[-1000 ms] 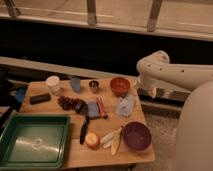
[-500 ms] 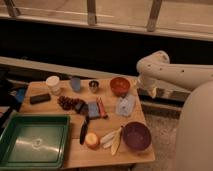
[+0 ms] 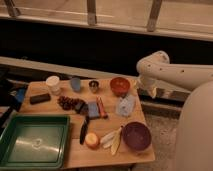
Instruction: Place towel in metal cup
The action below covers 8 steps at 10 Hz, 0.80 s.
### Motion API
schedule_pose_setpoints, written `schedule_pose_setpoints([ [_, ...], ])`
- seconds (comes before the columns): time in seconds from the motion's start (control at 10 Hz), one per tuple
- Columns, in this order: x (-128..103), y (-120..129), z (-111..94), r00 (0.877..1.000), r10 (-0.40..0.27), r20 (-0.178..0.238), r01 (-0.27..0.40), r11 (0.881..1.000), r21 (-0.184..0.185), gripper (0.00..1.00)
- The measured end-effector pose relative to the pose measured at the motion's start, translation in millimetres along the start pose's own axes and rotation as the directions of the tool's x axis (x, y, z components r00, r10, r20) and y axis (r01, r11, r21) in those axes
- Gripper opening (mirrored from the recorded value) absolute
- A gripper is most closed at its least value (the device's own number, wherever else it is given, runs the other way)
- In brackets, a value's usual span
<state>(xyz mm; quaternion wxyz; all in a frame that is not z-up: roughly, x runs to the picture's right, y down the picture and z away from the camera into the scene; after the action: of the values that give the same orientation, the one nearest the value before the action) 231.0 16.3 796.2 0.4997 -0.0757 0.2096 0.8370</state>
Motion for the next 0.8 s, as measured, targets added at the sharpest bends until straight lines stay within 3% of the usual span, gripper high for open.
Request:
schedule_pose_setpoints([
  [0.4,17,20,35,0.994,-0.091,-0.067,0.092,0.996,0.002,0.77],
  [0.8,37,35,71,0.974,-0.143,-0.177,0.145,0.989,0.001,0.77],
])
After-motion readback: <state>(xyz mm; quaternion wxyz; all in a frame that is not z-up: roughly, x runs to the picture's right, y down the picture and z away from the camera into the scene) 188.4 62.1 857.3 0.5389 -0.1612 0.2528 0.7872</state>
